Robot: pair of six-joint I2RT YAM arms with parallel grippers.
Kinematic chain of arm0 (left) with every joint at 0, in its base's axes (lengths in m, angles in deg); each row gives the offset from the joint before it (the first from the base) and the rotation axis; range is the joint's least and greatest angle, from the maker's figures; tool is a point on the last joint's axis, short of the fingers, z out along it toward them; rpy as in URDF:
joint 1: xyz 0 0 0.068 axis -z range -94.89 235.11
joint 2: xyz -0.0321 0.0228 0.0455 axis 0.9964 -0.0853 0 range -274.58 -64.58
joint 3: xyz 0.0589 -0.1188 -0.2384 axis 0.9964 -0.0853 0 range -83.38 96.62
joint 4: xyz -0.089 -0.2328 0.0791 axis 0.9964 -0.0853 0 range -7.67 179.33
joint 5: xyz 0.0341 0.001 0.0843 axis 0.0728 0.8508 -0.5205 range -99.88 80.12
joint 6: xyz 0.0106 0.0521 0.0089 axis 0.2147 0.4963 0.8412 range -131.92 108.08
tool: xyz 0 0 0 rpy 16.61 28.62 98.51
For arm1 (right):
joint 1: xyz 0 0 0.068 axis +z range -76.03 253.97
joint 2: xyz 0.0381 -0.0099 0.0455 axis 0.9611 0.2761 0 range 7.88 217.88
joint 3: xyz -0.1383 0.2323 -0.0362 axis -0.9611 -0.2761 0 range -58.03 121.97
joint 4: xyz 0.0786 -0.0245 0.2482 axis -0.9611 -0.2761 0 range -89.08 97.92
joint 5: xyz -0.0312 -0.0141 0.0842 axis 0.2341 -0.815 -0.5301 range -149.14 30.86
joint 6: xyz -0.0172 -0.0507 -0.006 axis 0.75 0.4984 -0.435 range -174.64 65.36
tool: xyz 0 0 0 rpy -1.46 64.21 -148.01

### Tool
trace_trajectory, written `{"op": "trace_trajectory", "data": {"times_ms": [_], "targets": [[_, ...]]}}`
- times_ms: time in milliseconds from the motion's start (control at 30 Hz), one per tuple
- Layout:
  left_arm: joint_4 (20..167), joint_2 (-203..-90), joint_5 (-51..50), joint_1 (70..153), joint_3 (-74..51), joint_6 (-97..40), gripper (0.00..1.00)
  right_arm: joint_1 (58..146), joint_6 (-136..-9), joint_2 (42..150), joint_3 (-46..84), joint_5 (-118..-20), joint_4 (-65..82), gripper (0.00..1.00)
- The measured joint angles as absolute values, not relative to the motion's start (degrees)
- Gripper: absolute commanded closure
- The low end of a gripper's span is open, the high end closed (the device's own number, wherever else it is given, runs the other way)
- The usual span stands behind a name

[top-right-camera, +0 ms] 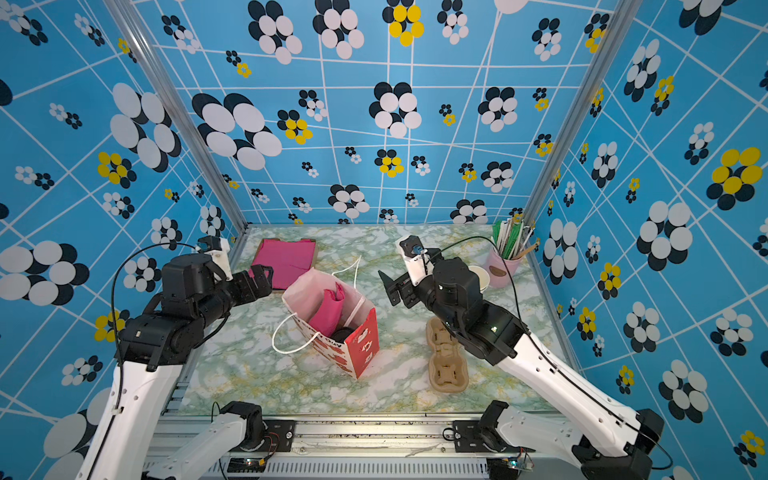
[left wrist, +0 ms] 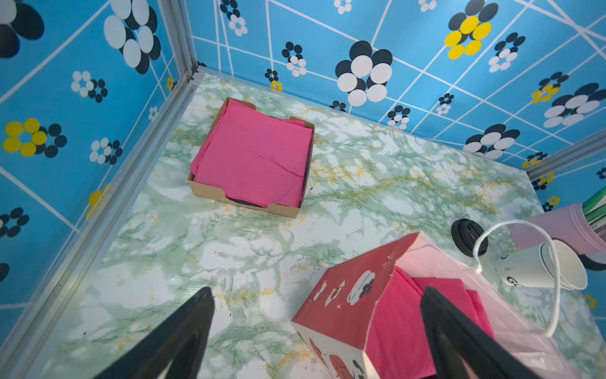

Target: Pack the takeout coffee

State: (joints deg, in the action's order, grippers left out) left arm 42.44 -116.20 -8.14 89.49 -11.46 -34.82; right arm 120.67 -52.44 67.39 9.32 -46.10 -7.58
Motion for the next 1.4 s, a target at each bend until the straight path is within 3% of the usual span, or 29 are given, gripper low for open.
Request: {"op": "trace_trajectory", "data": {"times_ms": [200, 400, 733, 1400], "targets": [[48.8, -117.4, 9.4, 78.7, -19.7, -38.3, 0.01, 119.9, -59.6, 67.1, 6.1, -50.4, -11.6, 0.01], [52.7, -118.8, 17.9, 75.8, -26.6, -41.3, 0.01, 119.7, -63.4, 64.8, 0.6, -55.3, -15.9, 0.01], [58.0, -118.8, 22.2, 75.8, -29.7, -44.4, 0.01, 127.1, -66.3, 66.7, -5.9, -58.8, -16.4, 0.01], [59.2, -117.5, 23.2, 75.8, -30.5, -45.4, 0.01, 127.2, -67.3, 74.8, -7.1, -48.7, -9.0, 0.01]]}}
